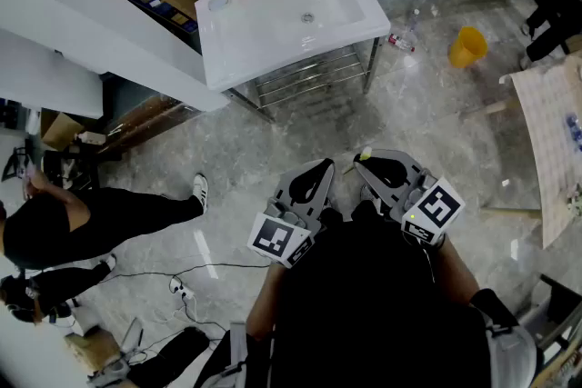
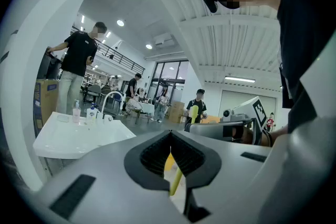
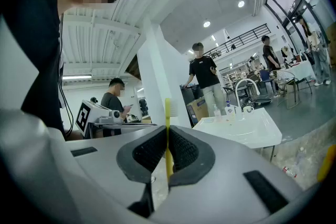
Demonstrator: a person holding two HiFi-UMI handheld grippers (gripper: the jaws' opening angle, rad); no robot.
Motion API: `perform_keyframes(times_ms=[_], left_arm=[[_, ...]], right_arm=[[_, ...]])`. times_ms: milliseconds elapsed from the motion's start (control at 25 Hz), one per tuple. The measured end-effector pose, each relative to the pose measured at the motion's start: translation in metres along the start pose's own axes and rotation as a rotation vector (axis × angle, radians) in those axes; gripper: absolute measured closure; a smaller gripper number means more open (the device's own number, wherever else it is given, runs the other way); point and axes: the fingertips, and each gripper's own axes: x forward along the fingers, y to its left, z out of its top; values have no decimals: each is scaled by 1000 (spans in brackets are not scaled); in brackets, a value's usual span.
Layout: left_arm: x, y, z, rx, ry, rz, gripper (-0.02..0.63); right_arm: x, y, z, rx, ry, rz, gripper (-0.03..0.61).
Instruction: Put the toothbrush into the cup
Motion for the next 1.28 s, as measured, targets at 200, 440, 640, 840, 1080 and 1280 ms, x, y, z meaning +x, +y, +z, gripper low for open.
perform_keyframes(times_ms=[200, 440, 640, 840, 1080, 1280], left_arm=[[1, 0, 4, -5, -6, 1, 602], [2, -6, 1, -5, -10, -7, 602], [5, -15, -2, 1, -1, -6, 603], [17, -24, -4, 8, 23, 5, 603], [42, -39, -3, 3, 12, 12, 602], [59, -55, -8, 1, 24, 30, 603]], right_arm=[[0, 0, 2, 1, 5, -1, 554], [-5, 1, 0, 4, 1, -8, 554], [-18, -5, 2, 27, -30, -27, 554], [-29, -15, 3, 31, -36, -31, 554], [-51, -38, 7, 46, -45, -26, 554], [-69, -54, 7, 39, -46, -29, 554]])
